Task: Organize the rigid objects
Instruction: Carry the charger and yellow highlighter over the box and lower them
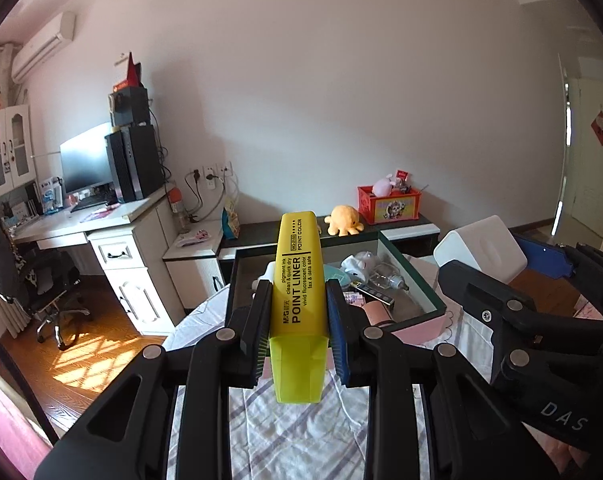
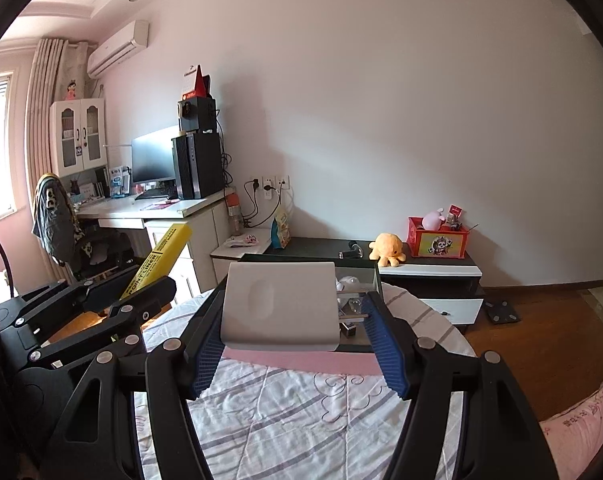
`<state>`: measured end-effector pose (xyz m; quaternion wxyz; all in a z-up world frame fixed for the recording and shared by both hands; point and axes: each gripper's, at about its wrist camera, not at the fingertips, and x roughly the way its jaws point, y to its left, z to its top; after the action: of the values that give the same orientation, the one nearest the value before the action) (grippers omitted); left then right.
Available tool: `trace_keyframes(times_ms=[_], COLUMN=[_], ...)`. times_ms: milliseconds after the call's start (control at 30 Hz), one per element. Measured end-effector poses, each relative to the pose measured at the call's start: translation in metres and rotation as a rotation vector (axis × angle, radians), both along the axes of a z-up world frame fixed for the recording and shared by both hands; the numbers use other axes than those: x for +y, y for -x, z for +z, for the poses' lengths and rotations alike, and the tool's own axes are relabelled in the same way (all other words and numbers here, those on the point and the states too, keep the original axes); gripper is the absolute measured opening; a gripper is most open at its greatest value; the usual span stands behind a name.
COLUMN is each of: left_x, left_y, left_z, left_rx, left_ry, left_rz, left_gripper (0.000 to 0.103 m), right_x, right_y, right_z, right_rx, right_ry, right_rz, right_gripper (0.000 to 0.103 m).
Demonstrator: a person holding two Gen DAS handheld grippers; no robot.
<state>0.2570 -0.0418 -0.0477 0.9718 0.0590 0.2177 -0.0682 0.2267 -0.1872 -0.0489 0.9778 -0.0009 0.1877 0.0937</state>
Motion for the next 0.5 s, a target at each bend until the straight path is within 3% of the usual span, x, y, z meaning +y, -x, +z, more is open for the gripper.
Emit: trace_keyframes(times_ms=[267, 500], left_x=[-0.005, -0.013], left_y=[-0.138, -0.211], left_z=[-0.035, -0.073], left_rx=[0.196, 0.327], left_ry=[-0.019, -0.045], left_rz=[-0.003, -0.007], left_gripper=[0.027, 0.027], right_x=[-0.004, -0.009], right_y=[-0.133, -0.211], right_z=[-0.031, -0.07], right_rx=[0.156, 0.275], right_ry=[0.013, 0.04], right_rz=[0.028, 0.007], right_gripper=[0.067, 0.067])
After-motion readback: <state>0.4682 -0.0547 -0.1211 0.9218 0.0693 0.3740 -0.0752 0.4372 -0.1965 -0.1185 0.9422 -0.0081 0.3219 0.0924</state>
